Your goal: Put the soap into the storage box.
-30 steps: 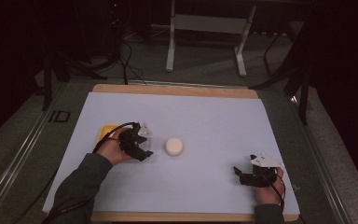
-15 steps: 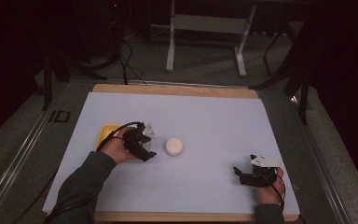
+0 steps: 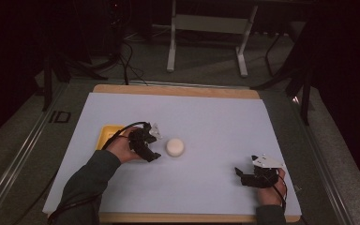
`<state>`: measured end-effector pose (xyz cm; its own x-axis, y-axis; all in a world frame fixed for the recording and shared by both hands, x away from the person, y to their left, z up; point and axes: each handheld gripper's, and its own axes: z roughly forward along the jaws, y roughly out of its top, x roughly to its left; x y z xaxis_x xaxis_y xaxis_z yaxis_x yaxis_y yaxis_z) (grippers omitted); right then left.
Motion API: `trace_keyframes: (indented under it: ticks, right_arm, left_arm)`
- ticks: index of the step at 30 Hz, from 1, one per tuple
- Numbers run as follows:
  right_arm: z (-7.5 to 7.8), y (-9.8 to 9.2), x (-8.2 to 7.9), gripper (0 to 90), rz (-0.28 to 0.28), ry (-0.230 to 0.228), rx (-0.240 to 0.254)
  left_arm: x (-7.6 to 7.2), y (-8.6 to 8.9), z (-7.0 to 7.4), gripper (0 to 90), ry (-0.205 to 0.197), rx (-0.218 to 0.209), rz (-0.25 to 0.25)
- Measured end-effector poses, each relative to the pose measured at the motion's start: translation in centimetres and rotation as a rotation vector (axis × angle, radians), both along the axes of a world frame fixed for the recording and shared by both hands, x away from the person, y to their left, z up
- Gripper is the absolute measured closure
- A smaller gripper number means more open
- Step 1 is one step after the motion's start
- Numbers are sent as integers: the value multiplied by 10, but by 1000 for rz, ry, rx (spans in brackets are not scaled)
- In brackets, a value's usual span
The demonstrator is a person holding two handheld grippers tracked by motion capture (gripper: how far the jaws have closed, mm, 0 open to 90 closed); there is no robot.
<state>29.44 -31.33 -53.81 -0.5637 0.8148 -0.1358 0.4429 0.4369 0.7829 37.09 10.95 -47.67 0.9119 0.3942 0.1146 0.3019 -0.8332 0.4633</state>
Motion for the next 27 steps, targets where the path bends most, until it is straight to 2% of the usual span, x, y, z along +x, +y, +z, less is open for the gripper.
trace_keyframes:
  ticks: [14, 21, 27]
  right_arm:
    - [0, 0, 0, 147, 2, 0, -2]
    - [0, 1, 0, 147, 4, 2, -6]
    - [0, 1, 0, 148, 5, 2, -7]
  left_arm:
    - [7, -8, -2, 278, 15, 1, 7]
    - [12, -13, -3, 161, 24, 2, 14]
    - [14, -19, -5, 145, 34, 7, 11]
